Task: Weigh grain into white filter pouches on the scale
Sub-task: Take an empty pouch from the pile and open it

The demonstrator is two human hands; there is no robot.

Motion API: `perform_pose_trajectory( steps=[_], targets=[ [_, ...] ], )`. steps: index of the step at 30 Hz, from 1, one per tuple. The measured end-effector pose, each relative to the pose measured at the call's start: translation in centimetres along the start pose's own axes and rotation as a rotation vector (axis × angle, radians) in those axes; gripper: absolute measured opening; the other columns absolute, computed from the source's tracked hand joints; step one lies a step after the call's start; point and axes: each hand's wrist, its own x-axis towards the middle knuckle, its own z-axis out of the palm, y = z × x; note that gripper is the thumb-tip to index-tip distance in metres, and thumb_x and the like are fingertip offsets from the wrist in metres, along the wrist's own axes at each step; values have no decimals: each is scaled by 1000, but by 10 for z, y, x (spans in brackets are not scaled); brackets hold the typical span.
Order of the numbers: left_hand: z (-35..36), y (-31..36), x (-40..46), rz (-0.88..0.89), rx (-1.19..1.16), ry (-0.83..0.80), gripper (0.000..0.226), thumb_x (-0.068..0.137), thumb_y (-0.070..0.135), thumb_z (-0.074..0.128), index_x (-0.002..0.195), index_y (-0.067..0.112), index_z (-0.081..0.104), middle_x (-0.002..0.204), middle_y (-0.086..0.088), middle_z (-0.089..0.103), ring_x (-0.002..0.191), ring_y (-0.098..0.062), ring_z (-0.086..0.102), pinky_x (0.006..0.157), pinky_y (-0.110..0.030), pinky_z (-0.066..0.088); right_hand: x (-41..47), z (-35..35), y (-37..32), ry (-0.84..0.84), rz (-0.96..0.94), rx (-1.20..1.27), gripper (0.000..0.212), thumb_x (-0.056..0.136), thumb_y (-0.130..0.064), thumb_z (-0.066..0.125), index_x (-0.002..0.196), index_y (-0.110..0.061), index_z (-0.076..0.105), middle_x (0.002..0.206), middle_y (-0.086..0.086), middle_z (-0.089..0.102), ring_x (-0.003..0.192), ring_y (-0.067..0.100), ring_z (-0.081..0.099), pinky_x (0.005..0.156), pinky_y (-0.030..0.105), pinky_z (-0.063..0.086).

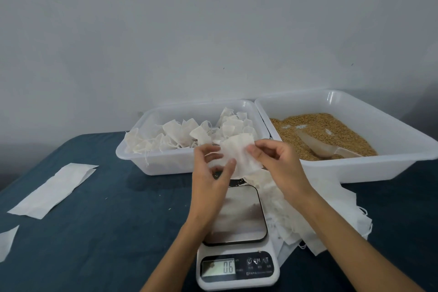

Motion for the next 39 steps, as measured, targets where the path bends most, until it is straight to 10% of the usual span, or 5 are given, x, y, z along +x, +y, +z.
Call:
perform_pose_trajectory(
  steps=[3,8,27,32,39],
  targets=[
    [-4,1,4,-179,-232,-63,57,93,29,79,139,30,44,128,4,69,108,-8,71,81,-20,56,0,-1,-1,-2,65,68,6,91,-22,74,91,-17,77,70,-15,68,67,-2,61,62,13,49],
    [-4,-3,0,-62,-147,-3,34,100,7,69,119,29,51,98,-10,76,83,-19,70,71,-29,58,-2,1,0,98,-105,-223,7,86,-18,79,88,-12,75,97,-3,67,73,17,63,70,25,53],
    [-5,-12,5,-4,-39,58,42,94,-18,46,71,16,55,90,9,72,75,-10,55,66,-20,41,-3,-1,3,105,-67,-204,9,98,-23,67,95,-14,66,60,2,67,34,25,52,43,30,44],
    [-3,-7,0,33,22,66,48,100,-12,50,90,25,79,87,6,73,74,-5,56,71,-15,43,-3,-3,1,79,-50,-152,25,100,-34,63,85,-15,68,47,6,54,34,23,50,46,29,45],
    [-4,-2,4,-48,-100,110,41,101,-9,52,107,21,79,90,7,74,84,-9,65,78,-20,52,-3,-4,-2,-101,-105,-236,24,101,-34,61,87,-18,72,85,-9,73,39,19,54,45,19,41]
  ],
)
